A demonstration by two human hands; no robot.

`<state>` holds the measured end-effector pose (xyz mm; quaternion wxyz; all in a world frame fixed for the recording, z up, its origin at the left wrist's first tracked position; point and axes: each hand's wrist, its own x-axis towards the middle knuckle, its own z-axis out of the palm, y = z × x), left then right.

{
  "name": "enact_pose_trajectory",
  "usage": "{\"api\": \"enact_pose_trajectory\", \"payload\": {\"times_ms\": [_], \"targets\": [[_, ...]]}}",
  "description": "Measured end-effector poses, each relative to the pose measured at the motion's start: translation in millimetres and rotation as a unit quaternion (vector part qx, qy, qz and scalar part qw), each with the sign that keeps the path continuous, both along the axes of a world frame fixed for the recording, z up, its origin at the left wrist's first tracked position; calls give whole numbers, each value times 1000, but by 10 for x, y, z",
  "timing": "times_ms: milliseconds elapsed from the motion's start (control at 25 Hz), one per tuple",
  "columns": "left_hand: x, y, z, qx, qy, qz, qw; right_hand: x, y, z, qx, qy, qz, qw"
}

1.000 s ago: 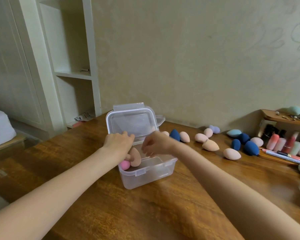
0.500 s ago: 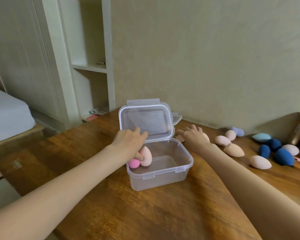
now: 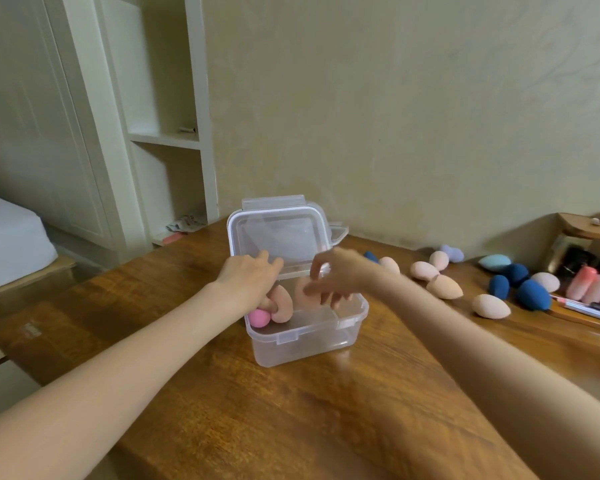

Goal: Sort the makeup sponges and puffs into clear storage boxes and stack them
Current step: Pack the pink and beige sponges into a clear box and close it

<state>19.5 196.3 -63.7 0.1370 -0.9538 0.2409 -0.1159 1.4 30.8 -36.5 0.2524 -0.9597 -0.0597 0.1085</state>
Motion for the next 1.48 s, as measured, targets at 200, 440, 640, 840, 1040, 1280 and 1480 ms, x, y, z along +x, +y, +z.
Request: {"api": "enact_pose_trajectory", "payload": {"times_ms": [200,440,640,840,1040,1280,1480], "targets": [[-45,-24,16,29,-20,-6,999,125,135,-216,-48,13,-42,998],[12,-59,-30,106,-89,-30,990,150,195,-352,-30,-52,-56,997],[67,31,-3,-3,0,-80,997,93,174,-385,62,-21,-56,996],[154,0,-47,-98,56,-121,986,103,175,-378,63,-13,-50,997],[209,-118,-92,-164,46,-115,979,48,109,-170,35,20,-6,999],[222,-102,-142,-143,14,-130,981,664,-487,-26,138,-148,-188,961],[239,-107,-163,-145,1,-132,981,1110,-540,-478,299,30,-149,942]]}}
